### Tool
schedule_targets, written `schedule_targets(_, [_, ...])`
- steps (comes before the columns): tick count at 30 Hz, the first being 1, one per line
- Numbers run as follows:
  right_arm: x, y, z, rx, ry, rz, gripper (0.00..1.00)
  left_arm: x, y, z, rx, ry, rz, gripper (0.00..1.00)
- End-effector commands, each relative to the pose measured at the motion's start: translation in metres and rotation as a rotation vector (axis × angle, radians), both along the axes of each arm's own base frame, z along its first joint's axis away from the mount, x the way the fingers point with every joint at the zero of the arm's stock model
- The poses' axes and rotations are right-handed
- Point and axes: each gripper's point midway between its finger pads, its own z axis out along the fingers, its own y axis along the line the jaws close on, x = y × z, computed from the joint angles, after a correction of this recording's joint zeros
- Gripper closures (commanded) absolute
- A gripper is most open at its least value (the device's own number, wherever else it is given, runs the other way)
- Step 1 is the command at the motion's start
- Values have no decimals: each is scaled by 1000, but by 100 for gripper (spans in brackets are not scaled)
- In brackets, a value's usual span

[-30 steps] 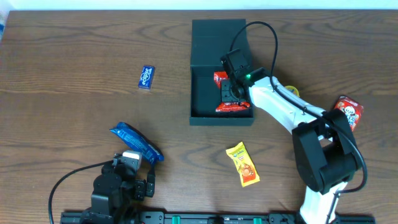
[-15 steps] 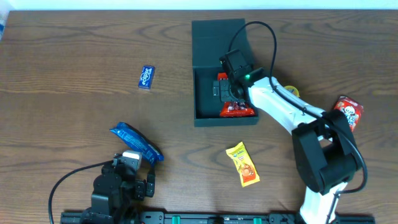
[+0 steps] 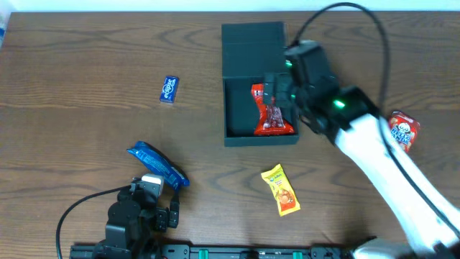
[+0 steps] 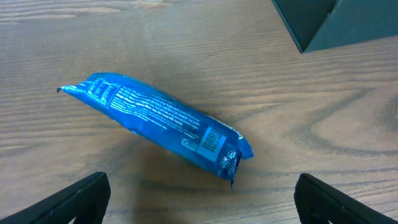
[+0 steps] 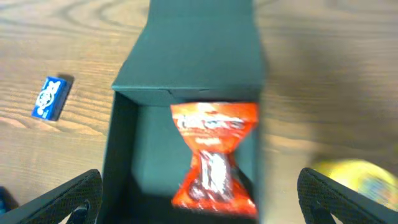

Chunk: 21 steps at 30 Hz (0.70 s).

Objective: Pack container
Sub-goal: 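Withdraw the right gripper toward the red Hello Panda box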

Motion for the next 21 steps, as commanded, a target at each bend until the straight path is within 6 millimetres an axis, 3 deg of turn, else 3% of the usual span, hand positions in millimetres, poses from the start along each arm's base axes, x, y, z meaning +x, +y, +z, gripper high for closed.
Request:
schedule_targets(1, [-17,-35,35,-33,-68,-89,1,-5,1,-20,1,58,6,5])
schedule_targets(5, [-55,-81,49,-14,-23,-204,1,-5,1,-20,1,58,6,5])
schedule_targets(14, [-141,-196,41,-30,165,-594,1,-5,1,-20,1,58,6,5])
schedule_targets(19, [-154,-240,25,-32,235,-784,1,-5,1,-20,0,58,6,5])
schedule_targets(21, [-153,-255,9,-27,272,-847,1,-5,1,-20,1,58,6,5])
